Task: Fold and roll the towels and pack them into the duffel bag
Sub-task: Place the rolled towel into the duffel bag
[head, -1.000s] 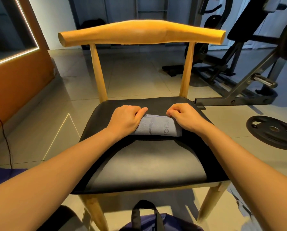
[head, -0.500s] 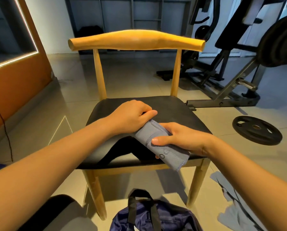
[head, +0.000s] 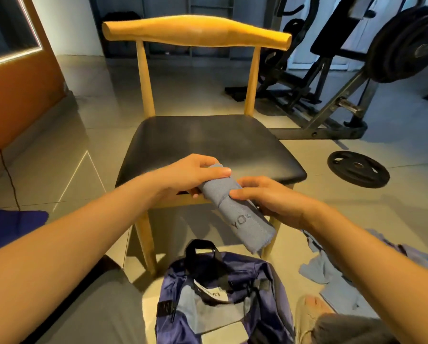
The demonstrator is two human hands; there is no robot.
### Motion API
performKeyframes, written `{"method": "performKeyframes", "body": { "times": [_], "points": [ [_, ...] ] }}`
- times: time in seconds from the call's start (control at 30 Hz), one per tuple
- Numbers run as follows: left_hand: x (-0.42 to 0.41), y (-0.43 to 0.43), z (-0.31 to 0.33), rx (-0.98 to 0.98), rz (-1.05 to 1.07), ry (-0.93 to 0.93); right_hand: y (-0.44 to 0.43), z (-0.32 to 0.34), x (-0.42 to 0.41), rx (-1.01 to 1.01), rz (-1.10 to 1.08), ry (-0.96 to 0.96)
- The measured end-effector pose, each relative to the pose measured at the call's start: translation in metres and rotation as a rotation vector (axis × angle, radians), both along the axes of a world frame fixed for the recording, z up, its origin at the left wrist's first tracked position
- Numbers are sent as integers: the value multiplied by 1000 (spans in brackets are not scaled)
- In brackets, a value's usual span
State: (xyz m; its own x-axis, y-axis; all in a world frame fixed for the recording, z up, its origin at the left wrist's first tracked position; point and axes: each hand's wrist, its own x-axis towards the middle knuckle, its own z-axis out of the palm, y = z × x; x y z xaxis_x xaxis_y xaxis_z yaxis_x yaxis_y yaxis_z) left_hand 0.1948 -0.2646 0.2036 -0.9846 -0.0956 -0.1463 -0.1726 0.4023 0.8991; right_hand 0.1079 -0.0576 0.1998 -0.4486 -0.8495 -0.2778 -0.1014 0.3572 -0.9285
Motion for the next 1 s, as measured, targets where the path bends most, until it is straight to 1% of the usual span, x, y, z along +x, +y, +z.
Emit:
{"method": "performKeyframes", "body": {
  "times": [0.1,0.2,0.33,0.43,0.5,0.57,0.67,0.73,0.8,0.9,0.97,1.0],
  "points": [
    [7,14,-26,-95,-28,-23,10,-29,21,21,-42,24],
    [11,22,-55,-196,-88,-123,17,-69,34,68,-109,-7],
    [7,26,-108,-234,-121,-279,18,-118,46,185,-158,-3],
    [6,22,-153,-222,-164,-373,16,-158,51,229,-193,-117],
    [6,16,-187,-223,-149,-419,16,-190,53,280,-210,-207],
    [8,6,-220,-320,-132,-420,18,-224,54,395,-190,-229],
    [11,-10,-264,-568,-188,-406,15,-269,62,528,-140,-211],
    [11,-14,-287,-673,-253,-393,9,-294,67,596,-142,-213],
    [11,-13,-308,-735,-355,-384,0,-316,70,676,-143,-220],
    [12,-14,-336,-916,-496,-333,-13,-342,73,718,-196,-240],
    [13,-14,-351,-1006,-522,-320,-19,-356,73,699,-265,-233],
    [12,-13,-356,-1009,-505,-338,-21,-364,74,673,-335,-243]
  ]
}}
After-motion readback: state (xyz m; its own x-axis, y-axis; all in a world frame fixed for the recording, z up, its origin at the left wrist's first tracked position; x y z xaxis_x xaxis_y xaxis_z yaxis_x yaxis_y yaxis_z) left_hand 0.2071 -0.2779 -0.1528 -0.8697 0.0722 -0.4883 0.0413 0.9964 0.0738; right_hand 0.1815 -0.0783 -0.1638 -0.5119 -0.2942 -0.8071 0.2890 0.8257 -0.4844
